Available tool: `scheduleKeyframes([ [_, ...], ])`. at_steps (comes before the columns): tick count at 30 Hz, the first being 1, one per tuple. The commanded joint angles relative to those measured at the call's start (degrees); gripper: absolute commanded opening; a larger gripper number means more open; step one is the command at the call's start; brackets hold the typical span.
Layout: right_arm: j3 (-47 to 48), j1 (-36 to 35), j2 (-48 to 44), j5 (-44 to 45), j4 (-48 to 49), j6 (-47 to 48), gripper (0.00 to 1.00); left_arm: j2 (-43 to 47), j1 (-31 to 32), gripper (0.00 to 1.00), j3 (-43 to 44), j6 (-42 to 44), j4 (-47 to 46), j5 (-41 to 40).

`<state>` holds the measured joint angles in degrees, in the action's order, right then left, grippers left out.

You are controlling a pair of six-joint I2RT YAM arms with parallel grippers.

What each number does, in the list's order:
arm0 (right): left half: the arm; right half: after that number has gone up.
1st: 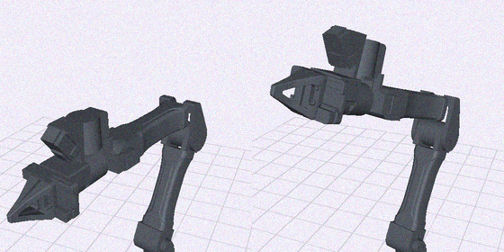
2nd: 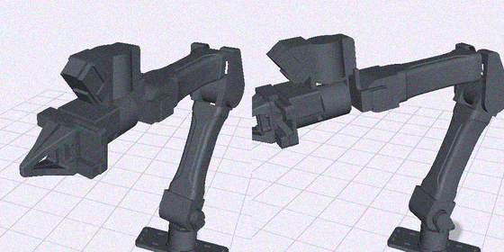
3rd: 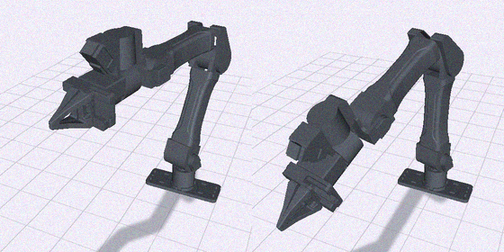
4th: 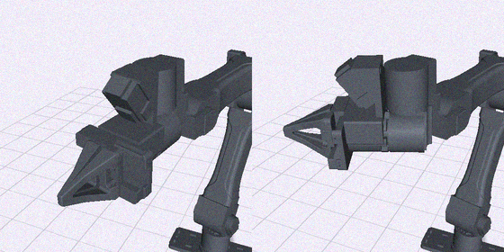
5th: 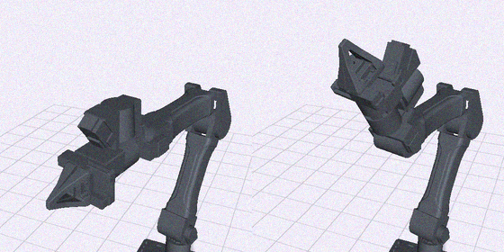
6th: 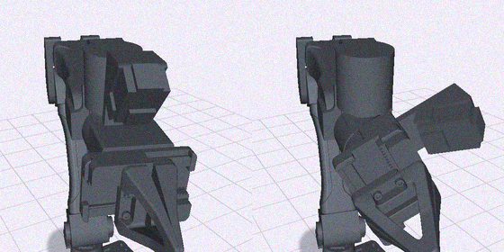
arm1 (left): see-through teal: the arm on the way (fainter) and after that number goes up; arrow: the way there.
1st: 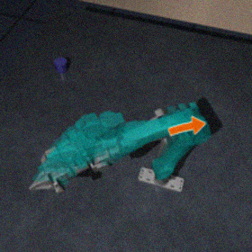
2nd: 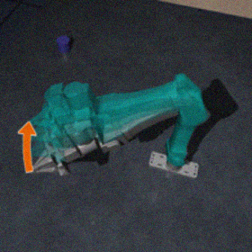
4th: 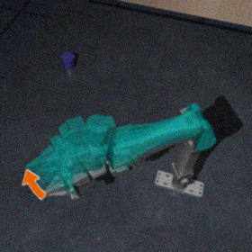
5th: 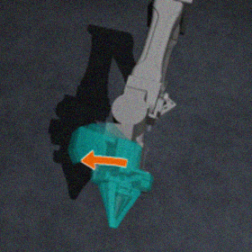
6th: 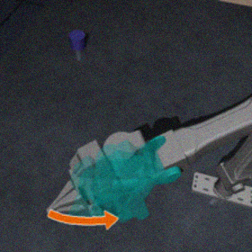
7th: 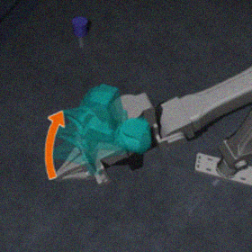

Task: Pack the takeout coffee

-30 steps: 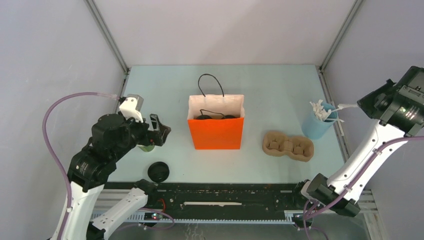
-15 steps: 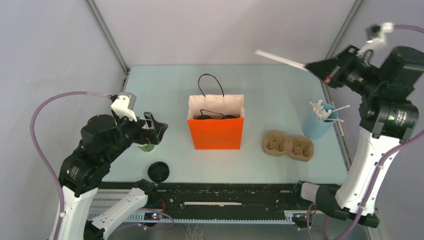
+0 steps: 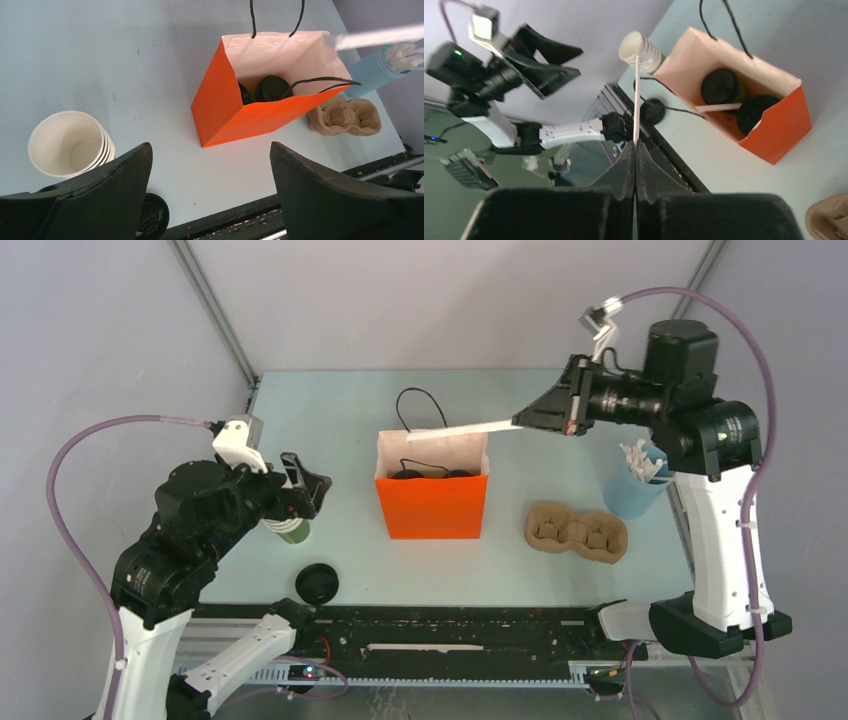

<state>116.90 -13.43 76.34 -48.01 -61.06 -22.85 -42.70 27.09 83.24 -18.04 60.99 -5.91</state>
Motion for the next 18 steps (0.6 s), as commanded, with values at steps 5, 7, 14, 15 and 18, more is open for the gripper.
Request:
scheduleKeyframes([
  [5, 0.18, -9.14, 6.3, 19.45, -6.63, 4.5, 0.0, -1.2, 0.24, 0.91, 5.67, -5.88, -0.11, -2.25],
  [7, 0.62, -10.22, 7.74, 20.03, -6.49, 4.06, 0.0, -1.0, 0.24, 0.91, 6.24, -7.26, 0.3, -2.29],
  [14, 0.89, -12.8, 9.98, 22.68, -2.3, 0.9, 0.0, 0.52, 0.24, 0.91, 6.18, -11.21, 1.41, -1.77],
  [15, 1.12, -13.05, 10.49, 22.86, -1.84, 0.2, 0.0, 0.78, 0.24, 0.9, 5.96, -11.75, 1.41, -1.62],
  [18, 3.13, -14.57, 13.51, 24.77, -3.2, -0.87, 0.0, 1.49, 0.24, 0.9, 5.29, -13.52, 1.33, -1.16],
])
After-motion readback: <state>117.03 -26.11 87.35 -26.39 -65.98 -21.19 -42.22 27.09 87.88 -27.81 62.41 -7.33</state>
